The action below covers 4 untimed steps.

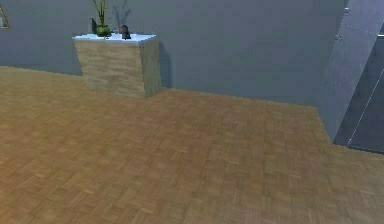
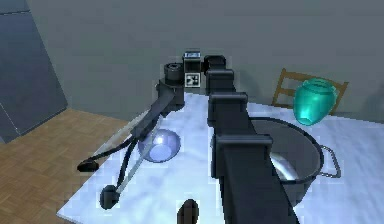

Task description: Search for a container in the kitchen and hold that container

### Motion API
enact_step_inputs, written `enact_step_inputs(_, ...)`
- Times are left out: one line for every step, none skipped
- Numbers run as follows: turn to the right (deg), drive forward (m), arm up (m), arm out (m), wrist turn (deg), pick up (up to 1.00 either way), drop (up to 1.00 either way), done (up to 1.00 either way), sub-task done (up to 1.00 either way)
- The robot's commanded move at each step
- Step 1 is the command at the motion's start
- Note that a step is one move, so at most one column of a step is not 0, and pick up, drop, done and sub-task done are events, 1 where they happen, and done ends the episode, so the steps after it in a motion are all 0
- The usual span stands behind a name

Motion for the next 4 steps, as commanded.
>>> enact_step_inputs(0.0, 0.00, 0.00, 0.00, 45.0, 0.00, 0.00, 0.00, 0.00)
enact_step_inputs(0.0, 0.00, 0.00, 0.00, 45.0, 0.00, 0.00, 0.00, 0.00)
enact_step_inputs(0.0, 0.00, 0.00, 0.00, 15.0, 0.00, 0.00, 0.00, 0.00)
enact_step_inputs(0.0, 0.00, -0.24, 0.00, 0.0, 0.00, 0.00, 0.00, 0.00)
